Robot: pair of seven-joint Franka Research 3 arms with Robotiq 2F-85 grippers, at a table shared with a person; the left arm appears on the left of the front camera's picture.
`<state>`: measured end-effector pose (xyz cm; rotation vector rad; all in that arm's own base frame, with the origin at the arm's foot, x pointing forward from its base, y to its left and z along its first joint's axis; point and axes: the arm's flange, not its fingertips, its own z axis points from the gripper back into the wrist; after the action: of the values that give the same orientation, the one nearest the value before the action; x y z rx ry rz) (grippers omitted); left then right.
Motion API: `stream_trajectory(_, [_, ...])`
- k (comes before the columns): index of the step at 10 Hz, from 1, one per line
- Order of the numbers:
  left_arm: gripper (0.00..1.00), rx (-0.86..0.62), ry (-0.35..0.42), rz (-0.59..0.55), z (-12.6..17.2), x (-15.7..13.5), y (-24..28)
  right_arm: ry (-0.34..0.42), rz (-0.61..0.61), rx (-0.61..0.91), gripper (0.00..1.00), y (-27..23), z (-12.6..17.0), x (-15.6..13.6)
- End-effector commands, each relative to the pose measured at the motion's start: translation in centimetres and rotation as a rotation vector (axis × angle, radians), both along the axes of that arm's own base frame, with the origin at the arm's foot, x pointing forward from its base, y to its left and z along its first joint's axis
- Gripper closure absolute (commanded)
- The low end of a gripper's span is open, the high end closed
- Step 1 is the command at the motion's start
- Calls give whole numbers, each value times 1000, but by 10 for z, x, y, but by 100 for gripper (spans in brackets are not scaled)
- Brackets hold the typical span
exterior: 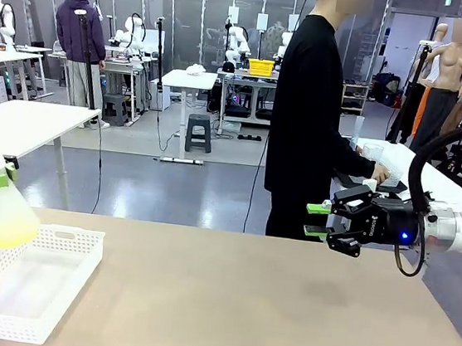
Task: Prepare the solutions needed for the experiment.
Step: When the human places the Big flask in the center of the table, pick up the Big flask and place it in the left Organizing basket.
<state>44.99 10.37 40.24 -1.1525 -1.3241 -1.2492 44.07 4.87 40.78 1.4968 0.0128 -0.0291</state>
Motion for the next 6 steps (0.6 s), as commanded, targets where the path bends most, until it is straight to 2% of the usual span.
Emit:
stream_trajectory(1, [100,-46,-27,-30,-13,13,5,-2,5,-1,55,0,1,-2])
stream_trajectory(6, [100,37,-23,-61,-67,39,-2,-2,5,-1,55,0,1,-2])
